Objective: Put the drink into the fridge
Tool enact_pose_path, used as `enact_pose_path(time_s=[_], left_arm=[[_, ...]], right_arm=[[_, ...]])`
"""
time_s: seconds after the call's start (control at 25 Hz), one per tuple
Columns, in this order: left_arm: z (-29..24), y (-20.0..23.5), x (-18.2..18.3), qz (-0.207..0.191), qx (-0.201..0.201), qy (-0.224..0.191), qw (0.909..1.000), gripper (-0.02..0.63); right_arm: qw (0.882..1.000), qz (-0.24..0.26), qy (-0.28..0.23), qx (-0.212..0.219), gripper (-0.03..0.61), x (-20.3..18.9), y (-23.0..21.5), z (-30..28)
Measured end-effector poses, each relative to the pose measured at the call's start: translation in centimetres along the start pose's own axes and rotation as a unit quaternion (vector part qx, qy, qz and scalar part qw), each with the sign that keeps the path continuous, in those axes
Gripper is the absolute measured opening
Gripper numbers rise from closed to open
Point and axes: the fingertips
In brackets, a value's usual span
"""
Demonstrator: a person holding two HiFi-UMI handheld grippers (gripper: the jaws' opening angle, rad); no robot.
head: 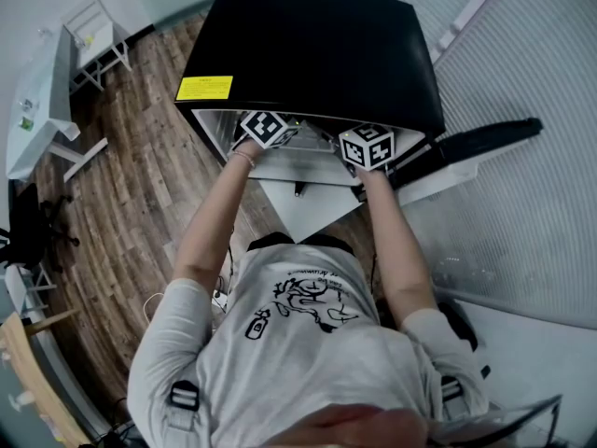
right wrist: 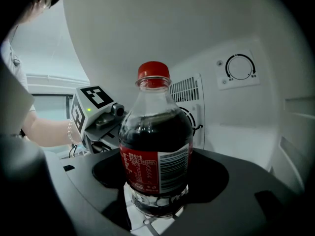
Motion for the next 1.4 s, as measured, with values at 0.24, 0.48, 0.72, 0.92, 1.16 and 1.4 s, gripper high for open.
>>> enact_pose_path(time_s=[0.24, 0.48, 0.72, 0.92, 1.16, 1.4], left_arm=[[0.2, -0.2, 0.5, -0.008, 0.003, -0.004, 1.0, 0.002], [0.3, -0.3, 0.6, -0.01, 0.004, -0.004, 0.9999, 0.002], [0.8, -0.9, 0.3, 0.009, 0.006, -0.006, 0.9999, 0.002], [1.9, -1.3, -0.2, 0.031, 0.031, -0.017, 0.9989, 0.002], [4.7, -1.5, 1.3, 0.061, 0.078, -0.048, 0.994, 0.002], [6.8, -2.4, 2.7, 0.094, 0.108, -0.095, 0.9852, 0.002]], right_arm=[[1.0, -0.004, -0.003, -0.005, 0.328, 0.1, 0.0, 0.0], [1.0, 0.0, -0.001, -0.014, 0.347, 0.3, 0.0, 0.2], [0.999, -0.019, 0.002, -0.028, 0.356, -0.2, -0.1, 0.8], [0.998, -0.026, 0.0, -0.049, 0.356, 0.0, 0.2, 2.0], [0.996, -0.057, -0.007, -0.074, 0.356, 0.4, 0.6, 3.7], [0.992, -0.076, -0.013, -0.104, 0.356, 0.5, 1.5, 6.3]])
Point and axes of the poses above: the fingertips, and each gripper's own axes: z backward along the fingers, y to its left, x out of its top, and after that the axes turned 11 degrees about -z, right-handed
